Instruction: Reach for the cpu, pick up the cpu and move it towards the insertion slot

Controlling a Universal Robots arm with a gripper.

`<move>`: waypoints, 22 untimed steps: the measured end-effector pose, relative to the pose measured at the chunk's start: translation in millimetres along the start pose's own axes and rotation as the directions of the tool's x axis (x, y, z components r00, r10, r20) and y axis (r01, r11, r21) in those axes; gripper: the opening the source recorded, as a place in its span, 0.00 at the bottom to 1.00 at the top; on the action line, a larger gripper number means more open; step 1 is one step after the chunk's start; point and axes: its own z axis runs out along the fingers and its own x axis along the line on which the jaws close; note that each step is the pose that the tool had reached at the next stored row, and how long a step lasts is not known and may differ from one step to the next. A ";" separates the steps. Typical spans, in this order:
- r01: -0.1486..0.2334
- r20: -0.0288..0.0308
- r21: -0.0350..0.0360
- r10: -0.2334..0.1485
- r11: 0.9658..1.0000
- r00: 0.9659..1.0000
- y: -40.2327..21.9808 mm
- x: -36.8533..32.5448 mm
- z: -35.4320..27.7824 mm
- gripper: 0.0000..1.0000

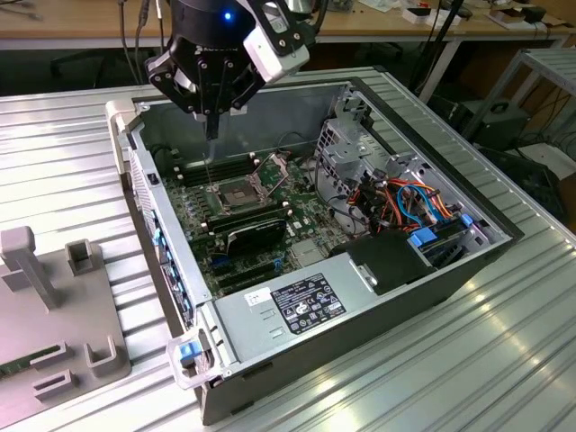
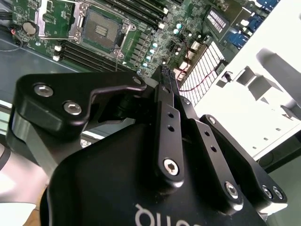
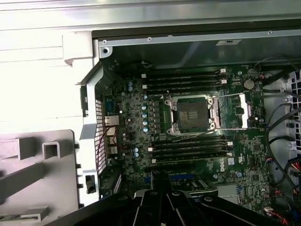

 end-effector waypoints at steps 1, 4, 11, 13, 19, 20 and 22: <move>0.000 0.000 0.000 0.000 1.000 1.000 -0.1 1.7 0.0 0.11; 0.000 0.000 0.000 0.000 1.000 1.000 -0.3 3.6 -0.1 0.11; 0.000 0.000 0.000 0.000 1.000 1.000 -0.6 7.7 -0.1 0.11; 0.000 0.000 0.000 0.000 1.000 1.000 -0.6 8.6 -0.1 0.11; 0.000 0.000 0.000 0.000 1.000 1.000 -0.9 11.5 0.0 0.11; 0.000 0.000 0.000 0.000 1.000 1.000 -0.9 12.1 0.0 0.11; 0.000 0.000 0.000 0.000 1.000 1.000 -1.0 12.8 0.0 0.11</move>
